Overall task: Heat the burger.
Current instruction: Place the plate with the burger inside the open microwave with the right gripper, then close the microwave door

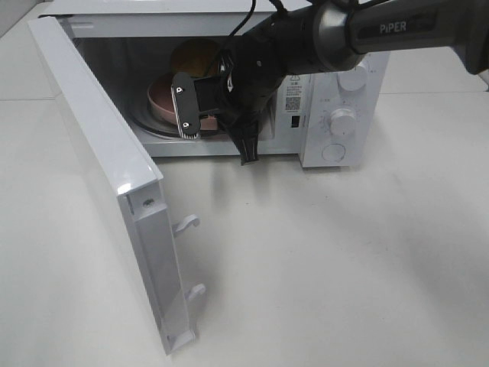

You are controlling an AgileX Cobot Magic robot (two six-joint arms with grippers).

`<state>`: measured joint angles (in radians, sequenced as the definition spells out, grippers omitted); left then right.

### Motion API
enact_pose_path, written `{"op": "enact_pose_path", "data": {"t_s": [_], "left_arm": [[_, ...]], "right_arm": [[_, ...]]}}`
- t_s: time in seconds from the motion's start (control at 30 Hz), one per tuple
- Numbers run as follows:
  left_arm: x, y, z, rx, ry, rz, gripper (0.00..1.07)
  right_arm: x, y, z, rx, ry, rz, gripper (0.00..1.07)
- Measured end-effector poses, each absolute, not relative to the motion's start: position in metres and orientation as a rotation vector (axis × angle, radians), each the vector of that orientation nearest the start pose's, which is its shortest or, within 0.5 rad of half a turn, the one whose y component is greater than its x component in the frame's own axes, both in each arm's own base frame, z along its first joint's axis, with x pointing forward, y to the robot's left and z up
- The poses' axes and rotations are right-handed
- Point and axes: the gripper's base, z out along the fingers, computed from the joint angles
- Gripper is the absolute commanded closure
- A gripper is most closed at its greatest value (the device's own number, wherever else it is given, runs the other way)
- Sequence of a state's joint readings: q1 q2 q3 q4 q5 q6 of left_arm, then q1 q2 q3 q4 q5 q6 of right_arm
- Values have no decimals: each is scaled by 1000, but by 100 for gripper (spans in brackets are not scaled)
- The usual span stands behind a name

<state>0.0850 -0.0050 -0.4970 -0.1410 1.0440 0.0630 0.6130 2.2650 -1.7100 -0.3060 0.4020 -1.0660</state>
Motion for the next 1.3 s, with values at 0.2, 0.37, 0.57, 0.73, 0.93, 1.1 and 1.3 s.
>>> {"op": "enact_pose_path", "data": {"t_s": [0.2,0.37,0.57,0.73,0.93,1.1,1.3], "left_arm": [[-4,-11,278,-17,2018,-74,8],[-4,-11,278,-17,2018,-74,8],[-4,-11,278,-17,2018,-74,8],[-4,-11,278,-17,2018,-74,8],[-4,-11,278,-17,2018,-74,8],[-4,-11,278,-17,2018,-74,8],[-4,-11,278,-17,2018,-74,8]], "right_arm": [[419,282,155,-2015,1410,-471,86],[419,282,156,-2007,1403,-472,72],[419,283,157,-1982,1414,-463,67],[418,284,160,-1958,1428,-453,67],[414,288,170,-1921,1446,-436,61],[411,292,170,-1887,1480,-407,50],[408,296,172,-1856,1507,-384,40]]}}
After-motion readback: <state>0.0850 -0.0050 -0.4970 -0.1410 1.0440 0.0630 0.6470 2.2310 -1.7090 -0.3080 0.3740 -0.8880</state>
